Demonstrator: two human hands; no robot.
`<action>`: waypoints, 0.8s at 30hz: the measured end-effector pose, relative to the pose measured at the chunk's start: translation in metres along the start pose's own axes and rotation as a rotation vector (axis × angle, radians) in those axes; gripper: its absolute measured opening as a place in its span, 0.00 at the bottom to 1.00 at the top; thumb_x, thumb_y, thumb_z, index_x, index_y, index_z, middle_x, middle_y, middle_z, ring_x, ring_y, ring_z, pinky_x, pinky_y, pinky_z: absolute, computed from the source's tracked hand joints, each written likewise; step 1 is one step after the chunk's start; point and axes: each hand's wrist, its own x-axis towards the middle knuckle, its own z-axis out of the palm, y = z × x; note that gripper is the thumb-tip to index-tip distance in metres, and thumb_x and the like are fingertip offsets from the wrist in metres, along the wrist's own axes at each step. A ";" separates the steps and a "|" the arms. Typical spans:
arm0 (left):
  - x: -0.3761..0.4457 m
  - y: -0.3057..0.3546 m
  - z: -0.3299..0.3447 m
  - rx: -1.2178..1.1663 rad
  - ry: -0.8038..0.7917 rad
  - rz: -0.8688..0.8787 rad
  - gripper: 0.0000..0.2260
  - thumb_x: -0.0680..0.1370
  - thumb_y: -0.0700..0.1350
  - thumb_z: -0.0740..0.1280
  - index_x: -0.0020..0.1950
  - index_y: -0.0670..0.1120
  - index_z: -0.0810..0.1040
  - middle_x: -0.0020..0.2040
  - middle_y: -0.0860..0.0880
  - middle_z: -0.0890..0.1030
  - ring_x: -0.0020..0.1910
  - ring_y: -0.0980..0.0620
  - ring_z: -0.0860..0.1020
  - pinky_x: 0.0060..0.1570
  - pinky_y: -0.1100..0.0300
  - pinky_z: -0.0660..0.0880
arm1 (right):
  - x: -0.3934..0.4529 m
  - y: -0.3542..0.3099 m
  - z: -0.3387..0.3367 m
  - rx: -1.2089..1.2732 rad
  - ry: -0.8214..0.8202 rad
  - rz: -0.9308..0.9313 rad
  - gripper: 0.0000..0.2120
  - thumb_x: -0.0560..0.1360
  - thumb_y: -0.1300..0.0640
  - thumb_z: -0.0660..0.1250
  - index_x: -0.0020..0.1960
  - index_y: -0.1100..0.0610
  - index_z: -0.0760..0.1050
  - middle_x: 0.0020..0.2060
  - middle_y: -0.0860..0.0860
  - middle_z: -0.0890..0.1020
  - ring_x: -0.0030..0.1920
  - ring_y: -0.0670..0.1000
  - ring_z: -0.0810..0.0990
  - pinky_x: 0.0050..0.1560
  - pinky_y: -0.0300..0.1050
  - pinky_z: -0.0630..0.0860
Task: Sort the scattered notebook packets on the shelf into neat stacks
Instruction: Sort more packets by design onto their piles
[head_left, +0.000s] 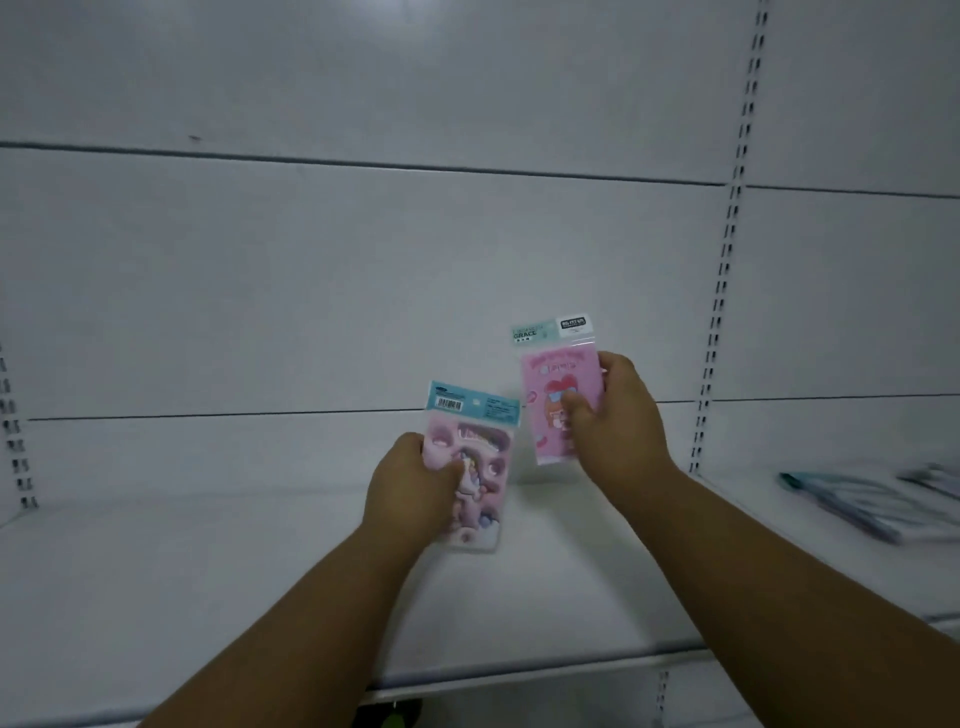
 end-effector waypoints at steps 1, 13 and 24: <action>-0.005 0.012 0.015 -0.060 -0.025 -0.005 0.05 0.74 0.49 0.67 0.47 0.50 0.75 0.43 0.49 0.82 0.38 0.51 0.81 0.42 0.54 0.81 | 0.002 0.007 -0.018 0.026 0.017 0.029 0.13 0.76 0.57 0.66 0.59 0.51 0.69 0.51 0.48 0.80 0.47 0.48 0.81 0.44 0.46 0.80; -0.104 0.202 0.261 -0.450 -0.302 0.034 0.01 0.76 0.47 0.67 0.47 0.52 0.77 0.42 0.49 0.84 0.34 0.51 0.84 0.30 0.55 0.81 | 0.033 0.138 -0.307 0.016 0.200 0.184 0.04 0.76 0.56 0.66 0.49 0.51 0.72 0.45 0.48 0.81 0.43 0.48 0.83 0.40 0.47 0.82; -0.106 0.266 0.396 -0.342 -0.218 0.006 0.05 0.73 0.46 0.64 0.42 0.47 0.78 0.39 0.46 0.83 0.35 0.48 0.83 0.40 0.50 0.83 | 0.082 0.225 -0.390 0.059 0.157 0.249 0.03 0.78 0.54 0.64 0.50 0.53 0.73 0.44 0.48 0.81 0.40 0.45 0.81 0.35 0.40 0.77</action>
